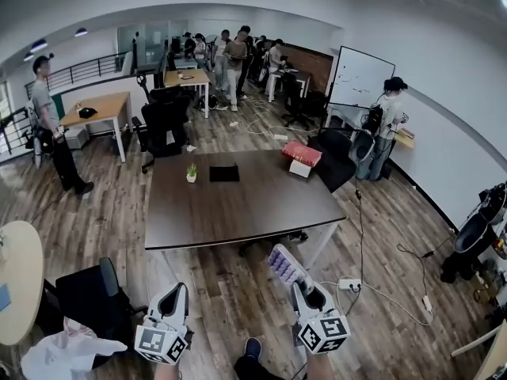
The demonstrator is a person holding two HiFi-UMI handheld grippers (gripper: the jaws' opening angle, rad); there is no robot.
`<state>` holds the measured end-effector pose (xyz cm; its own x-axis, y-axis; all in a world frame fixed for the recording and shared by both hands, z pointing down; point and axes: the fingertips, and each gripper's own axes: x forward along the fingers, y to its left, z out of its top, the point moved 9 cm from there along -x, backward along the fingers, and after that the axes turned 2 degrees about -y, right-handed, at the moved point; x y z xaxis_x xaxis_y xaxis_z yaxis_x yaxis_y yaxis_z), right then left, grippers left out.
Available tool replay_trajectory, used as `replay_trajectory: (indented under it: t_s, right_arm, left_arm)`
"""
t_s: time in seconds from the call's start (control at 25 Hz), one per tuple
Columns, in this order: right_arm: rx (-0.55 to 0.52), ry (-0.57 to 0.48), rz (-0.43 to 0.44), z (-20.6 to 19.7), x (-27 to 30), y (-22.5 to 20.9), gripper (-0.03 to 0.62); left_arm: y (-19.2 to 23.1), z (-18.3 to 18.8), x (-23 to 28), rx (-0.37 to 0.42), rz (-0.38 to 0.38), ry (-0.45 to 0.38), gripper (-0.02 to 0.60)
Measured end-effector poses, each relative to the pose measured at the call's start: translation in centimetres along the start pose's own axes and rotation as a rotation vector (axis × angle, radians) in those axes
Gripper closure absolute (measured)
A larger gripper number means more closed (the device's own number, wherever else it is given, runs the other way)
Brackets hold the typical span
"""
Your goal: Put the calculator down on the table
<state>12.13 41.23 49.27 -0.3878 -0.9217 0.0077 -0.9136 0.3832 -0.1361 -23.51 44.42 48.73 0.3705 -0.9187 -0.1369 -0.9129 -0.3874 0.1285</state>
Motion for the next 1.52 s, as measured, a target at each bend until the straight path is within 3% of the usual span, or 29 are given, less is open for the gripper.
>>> replay_trajectory:
  t_s: [0.56, 0.92, 1.12, 1.52]
  right_arm:
    - [0.006, 0.005, 0.012, 1.7, 12.1, -8.5, 0.476]
    - [0.007, 0.021, 0.053, 2.5, 20.4, -16.1, 0.476]
    - [0.025, 0.028, 0.075, 2.2, 23.8, -18.5, 0.477]
    - [0.025, 0.042, 0.114, 1.6, 27.6, -19.2, 0.476]
  left_arm:
    - [2.0, -1.2, 15.0, 0.005, -0.001, 0.022, 0.586]
    - [2.1, -2.5, 25.2, 0.004, 0.041, 0.02, 0.586]
    - [2.0, -3.3, 28.3, 0.01, 0.049, 0.035, 0.586]
    - [3.6, -3.9, 31.0, 0.016, 0.072, 0.051, 0.586]
